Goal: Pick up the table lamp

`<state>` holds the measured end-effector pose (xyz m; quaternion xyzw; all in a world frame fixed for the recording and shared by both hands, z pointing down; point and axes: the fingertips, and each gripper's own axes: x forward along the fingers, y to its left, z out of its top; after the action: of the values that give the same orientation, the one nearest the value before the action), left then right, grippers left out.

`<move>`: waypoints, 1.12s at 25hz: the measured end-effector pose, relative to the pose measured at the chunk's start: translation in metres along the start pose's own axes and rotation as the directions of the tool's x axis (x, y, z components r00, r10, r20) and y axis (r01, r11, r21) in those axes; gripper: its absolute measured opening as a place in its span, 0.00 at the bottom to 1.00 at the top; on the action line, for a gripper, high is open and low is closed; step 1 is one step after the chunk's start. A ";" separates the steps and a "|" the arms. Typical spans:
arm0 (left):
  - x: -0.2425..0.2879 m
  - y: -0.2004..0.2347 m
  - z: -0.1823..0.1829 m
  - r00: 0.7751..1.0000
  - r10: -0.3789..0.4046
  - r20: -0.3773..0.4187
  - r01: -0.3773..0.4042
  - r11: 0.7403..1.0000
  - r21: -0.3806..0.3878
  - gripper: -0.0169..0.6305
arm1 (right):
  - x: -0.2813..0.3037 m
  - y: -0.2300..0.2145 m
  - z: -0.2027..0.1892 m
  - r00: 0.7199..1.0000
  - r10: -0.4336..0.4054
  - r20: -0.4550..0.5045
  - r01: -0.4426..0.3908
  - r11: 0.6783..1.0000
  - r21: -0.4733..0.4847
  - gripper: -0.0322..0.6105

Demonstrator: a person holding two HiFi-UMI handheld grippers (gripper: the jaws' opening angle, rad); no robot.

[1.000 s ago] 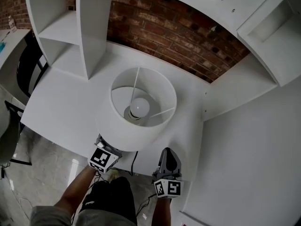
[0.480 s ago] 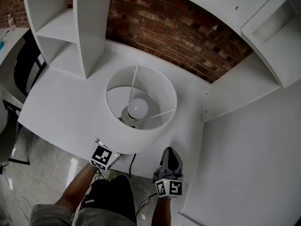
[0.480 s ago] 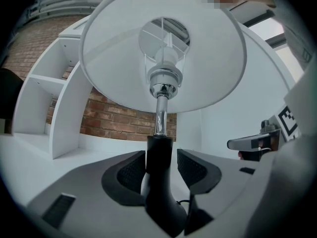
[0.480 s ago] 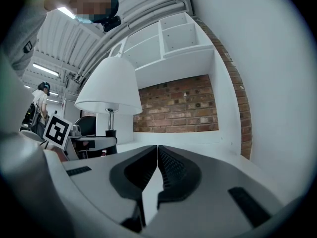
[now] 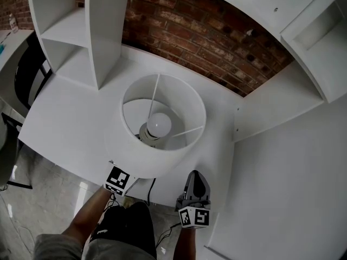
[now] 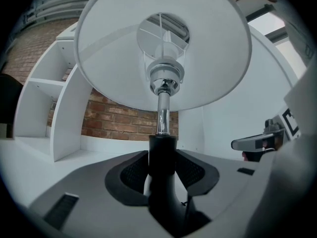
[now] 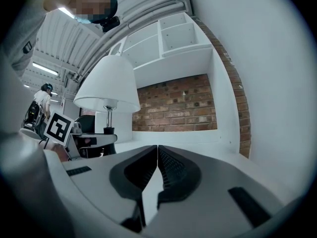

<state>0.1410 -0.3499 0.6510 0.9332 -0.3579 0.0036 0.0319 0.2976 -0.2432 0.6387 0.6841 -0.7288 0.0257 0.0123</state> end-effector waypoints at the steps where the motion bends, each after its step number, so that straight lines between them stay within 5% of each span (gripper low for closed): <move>1: -0.001 0.000 -0.002 0.999 -0.014 -0.029 0.015 1.000 0.026 0.28 | 0.000 -0.001 -0.001 1.000 -0.002 0.000 0.002 1.000 0.001 0.09; 3: -0.001 0.000 -0.004 0.998 -0.030 -0.058 0.034 0.997 0.064 0.27 | 0.000 -0.001 -0.003 1.000 -0.004 0.000 0.004 1.000 0.002 0.09; 7: 0.001 -0.001 0.002 1.000 -0.021 0.012 0.021 1.000 0.014 0.26 | -0.003 -0.001 -0.004 1.000 -0.009 -0.002 0.009 1.000 -0.001 0.09; 28: -0.019 -0.013 0.018 0.996 -0.071 -0.056 0.074 0.996 0.056 0.26 | -0.011 0.011 0.020 1.000 -0.003 0.025 0.003 1.000 -0.004 0.09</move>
<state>0.1352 -0.3292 0.6317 0.9456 -0.3227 0.0383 0.0147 0.2872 -0.2330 0.6180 0.6854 -0.7280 0.0156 0.0047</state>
